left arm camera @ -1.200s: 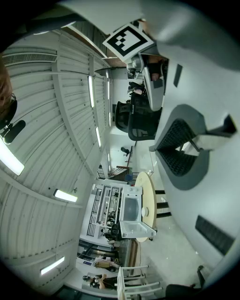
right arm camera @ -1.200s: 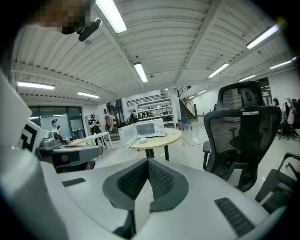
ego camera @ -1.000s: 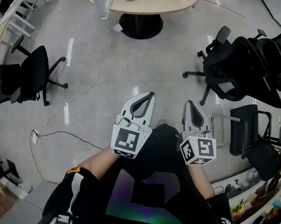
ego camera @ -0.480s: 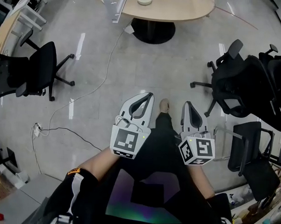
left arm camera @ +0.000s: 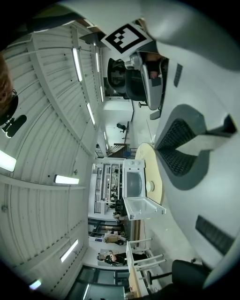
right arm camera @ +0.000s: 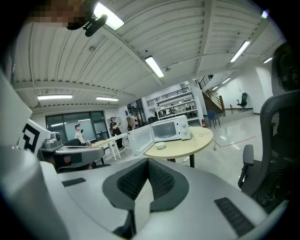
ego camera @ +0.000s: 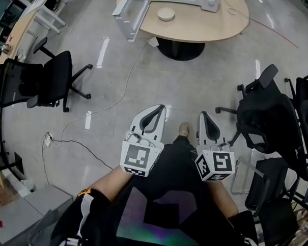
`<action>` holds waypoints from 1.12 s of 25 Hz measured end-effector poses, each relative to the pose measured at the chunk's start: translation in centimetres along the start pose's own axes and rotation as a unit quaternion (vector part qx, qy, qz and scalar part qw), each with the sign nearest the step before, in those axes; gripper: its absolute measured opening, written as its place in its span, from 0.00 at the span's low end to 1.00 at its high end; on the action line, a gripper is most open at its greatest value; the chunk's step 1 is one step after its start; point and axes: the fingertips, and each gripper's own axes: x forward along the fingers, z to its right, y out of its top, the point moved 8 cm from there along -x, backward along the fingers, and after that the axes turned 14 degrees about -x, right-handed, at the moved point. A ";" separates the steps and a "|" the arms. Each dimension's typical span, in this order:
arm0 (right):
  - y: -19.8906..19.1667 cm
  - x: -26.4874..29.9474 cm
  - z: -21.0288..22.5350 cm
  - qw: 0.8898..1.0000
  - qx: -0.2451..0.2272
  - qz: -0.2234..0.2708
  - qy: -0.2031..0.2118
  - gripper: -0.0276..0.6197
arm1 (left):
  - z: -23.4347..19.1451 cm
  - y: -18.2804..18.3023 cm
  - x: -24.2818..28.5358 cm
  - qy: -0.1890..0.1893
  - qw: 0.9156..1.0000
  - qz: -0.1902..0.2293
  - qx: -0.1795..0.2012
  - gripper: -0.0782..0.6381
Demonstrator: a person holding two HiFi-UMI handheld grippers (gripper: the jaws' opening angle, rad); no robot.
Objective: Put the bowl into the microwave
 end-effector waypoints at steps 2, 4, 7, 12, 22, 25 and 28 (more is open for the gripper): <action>0.3 1.0 1.3 1.000 -0.002 -0.001 0.010 0.07 | 0.2 0.4 1.3 0.008 1.000 -0.001 -0.001 0.17; 0.4 1.8 2.5 1.000 -0.002 -0.003 0.017 0.07 | 0.5 0.6 2.6 0.016 1.000 -0.002 -0.002 0.17; 0.5 2.8 4.6 1.000 -0.001 -0.003 0.025 0.07 | 1.0 0.8 4.6 0.024 1.000 -0.005 -0.002 0.17; 0.3 4.0 7.7 0.999 0.001 0.000 0.036 0.07 | 2.4 0.9 7.5 0.031 0.999 -0.014 0.005 0.17; -1.0 5.1 12.1 0.998 0.011 0.012 0.064 0.07 | 5.1 0.7 10.7 0.059 0.997 -0.024 0.033 0.17; -1.2 5.0 12.7 0.998 0.013 0.014 0.066 0.07 | 5.5 0.7 11.1 0.065 0.997 -0.030 0.038 0.17; -1.3 5.1 13.0 0.998 0.014 0.013 0.068 0.07 | 5.8 0.7 11.4 0.068 0.996 -0.034 0.040 0.17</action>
